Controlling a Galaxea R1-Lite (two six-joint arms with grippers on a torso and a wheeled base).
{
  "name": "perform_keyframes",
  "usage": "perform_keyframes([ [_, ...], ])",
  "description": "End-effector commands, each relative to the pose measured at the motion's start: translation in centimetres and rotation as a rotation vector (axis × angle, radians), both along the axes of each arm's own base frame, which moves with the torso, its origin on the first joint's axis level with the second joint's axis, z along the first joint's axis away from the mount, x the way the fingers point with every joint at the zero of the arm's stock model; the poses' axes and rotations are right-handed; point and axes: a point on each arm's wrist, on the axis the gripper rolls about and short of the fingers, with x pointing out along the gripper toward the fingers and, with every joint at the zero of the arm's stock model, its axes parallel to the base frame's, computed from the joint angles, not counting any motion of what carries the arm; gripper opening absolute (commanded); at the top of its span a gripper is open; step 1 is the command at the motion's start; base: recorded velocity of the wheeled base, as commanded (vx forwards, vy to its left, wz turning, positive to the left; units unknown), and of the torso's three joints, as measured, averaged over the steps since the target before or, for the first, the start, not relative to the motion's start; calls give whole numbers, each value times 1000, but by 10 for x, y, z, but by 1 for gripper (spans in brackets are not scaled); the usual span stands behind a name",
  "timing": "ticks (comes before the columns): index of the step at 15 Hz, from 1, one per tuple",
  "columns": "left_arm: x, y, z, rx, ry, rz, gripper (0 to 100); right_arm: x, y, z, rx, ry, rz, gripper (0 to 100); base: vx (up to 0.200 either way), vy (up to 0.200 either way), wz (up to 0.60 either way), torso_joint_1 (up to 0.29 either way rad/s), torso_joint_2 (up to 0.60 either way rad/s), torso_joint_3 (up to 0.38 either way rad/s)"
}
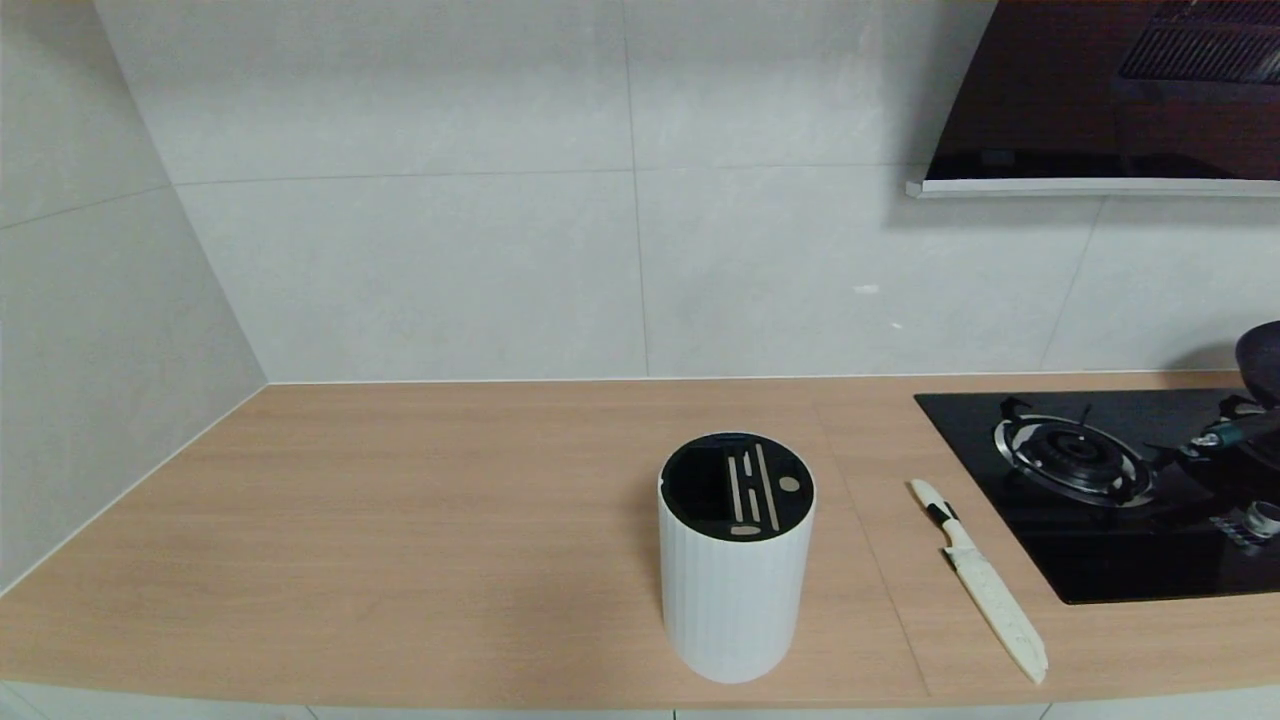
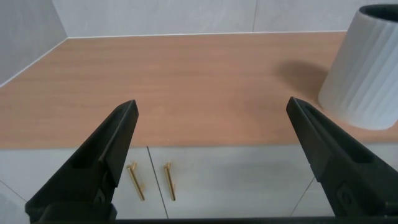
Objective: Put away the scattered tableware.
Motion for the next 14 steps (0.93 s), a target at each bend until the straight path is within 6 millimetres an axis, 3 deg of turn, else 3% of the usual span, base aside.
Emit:
perform_keyframes([
  [1, 0, 0, 0, 0, 0, 0, 100, 0, 0, 0, -1, 1, 1, 100, 0, 0, 0, 32, -51, -27],
  [7, 0, 0, 0, 0, 0, 0, 100, 0, 0, 0, -8, 1, 1, 100, 0, 0, 0, 0, 0, 0],
  [8, 0, 0, 0, 0, 0, 0, 100, -2, 0, 7, -13, -31, 5, 100, 0, 0, 0, 0, 0, 0],
  [9, 0, 0, 0, 1, 0, 0, 100, -10, 0, 37, -6, -115, 20, 100, 0, 0, 0, 0, 0, 0],
  [10, 0, 0, 0, 1, 0, 0, 100, -9, 0, 54, -5, -89, 34, 100, 0, 0, 0, 0, 0, 0],
  [14, 0, 0, 0, 0, 0, 0, 100, 36, 3, 79, 5, 202, 142, 100, 0, 0, 0, 0, 0, 0],
])
